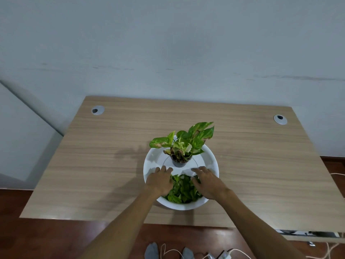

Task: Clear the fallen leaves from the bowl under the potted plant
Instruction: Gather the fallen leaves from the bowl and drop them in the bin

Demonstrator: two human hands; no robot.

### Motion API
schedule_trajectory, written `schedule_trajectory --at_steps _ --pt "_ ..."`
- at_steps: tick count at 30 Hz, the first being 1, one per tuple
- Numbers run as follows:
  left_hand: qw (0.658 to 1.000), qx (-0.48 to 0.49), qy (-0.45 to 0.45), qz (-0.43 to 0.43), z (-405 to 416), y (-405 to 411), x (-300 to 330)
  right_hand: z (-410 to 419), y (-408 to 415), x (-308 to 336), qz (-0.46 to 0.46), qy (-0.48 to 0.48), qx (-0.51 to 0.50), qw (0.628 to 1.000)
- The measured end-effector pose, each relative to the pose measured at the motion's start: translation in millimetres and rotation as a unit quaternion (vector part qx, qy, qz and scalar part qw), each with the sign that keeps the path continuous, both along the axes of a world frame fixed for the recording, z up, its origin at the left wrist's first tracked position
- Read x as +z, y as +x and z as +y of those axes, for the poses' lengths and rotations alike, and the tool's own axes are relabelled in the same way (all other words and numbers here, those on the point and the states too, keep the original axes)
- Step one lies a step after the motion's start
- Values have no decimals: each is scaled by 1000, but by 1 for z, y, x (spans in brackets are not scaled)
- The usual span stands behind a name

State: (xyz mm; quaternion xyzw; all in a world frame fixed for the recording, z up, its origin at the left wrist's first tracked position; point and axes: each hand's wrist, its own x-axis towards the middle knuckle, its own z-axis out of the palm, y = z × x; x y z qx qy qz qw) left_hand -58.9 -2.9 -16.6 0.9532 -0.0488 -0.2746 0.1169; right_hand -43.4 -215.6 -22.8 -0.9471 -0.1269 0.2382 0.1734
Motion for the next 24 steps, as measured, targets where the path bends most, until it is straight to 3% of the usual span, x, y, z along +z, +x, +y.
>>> schedule_trajectory --at_steps 6,8,13,19,24 --pt "999 0 3 -35 3 -5 0 12 -17 -5 3 -37 55 998" --pt "997 -12 26 -67 10 -3 0 11 -14 -2 2 -10 22 1000" --pt "994 -68 77 -32 19 -4 -4 8 0 7 38 32 -60 997" --pt "996 -7 -21 83 9 -6 6 15 -2 10 82 10 -46 996" --pt "987 58 -88 125 0 -12 5 24 -4 16 110 46 -70 990"
